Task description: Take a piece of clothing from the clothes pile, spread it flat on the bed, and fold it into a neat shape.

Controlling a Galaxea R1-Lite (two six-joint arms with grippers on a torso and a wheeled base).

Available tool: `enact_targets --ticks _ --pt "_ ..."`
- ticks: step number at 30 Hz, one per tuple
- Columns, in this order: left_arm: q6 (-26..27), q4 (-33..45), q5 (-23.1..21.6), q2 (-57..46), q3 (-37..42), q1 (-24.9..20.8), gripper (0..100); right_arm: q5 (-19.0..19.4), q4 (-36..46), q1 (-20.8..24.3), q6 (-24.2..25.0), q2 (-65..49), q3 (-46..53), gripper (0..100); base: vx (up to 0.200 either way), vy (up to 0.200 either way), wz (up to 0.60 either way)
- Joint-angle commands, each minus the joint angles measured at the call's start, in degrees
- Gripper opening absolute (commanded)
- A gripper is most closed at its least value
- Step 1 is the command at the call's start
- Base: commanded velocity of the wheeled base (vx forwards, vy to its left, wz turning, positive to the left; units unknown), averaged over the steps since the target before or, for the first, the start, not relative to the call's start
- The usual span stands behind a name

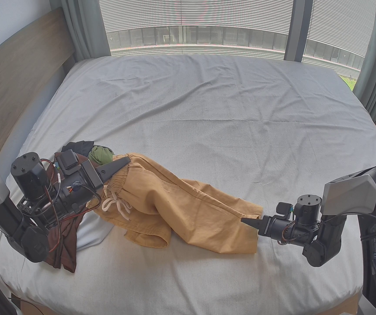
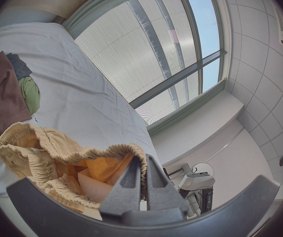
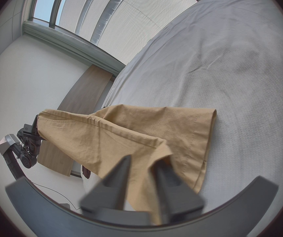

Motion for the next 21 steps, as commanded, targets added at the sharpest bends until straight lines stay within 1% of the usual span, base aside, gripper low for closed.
enact_targets --ticks 1,7,10,12,13,14,17,21 --pt "-0.14 -0.01 0.02 -0.50 0.05 -0.04 0 -0.06 -0.10 -0.99 0.03 -2.48 1.74 0 0.000 0.000 0.00" --pt "-0.31 -0.01 0.02 -1.20 0.14 -0.04 0 1.17 -0.01 -3.89 -0.06 -10.21 5.60 0 0.000 0.000 0.00" --pt "-0.31 -0.01 0.02 -1.20 0.22 -0.04 0 3.10 -0.01 -5.12 -0.06 -11.88 7.27 0 0.000 0.000 0.00" --pt "-0.31 -0.01 0.02 -1.11 0.22 -0.04 0 3.28 -0.01 -5.29 -0.06 -11.97 7.36 0 0.000 0.000 0.00" --pt "-0.22 -0.01 0.02 -1.02 0.22 -0.04 0 5.48 -0.01 -6.44 -0.15 -12.50 9.12 0 0.000 0.000 0.00" --pt "-0.22 -0.01 0.02 -1.02 0.22 -0.04 0 6.00 -0.01 -6.70 -0.15 -12.23 9.30 0 0.000 0.000 0.00" --pt "-0.22 -0.10 0.02 -0.85 0.49 -0.04 0 6.35 -0.01 -6.70 -0.23 -11.62 9.30 0 0.000 0.000 0.00" --pt "-0.22 -0.01 0.02 -0.94 1.10 -0.04 0 6.44 -0.01 -5.29 -0.32 -7.58 7.71 0 0.000 0.000 0.00"
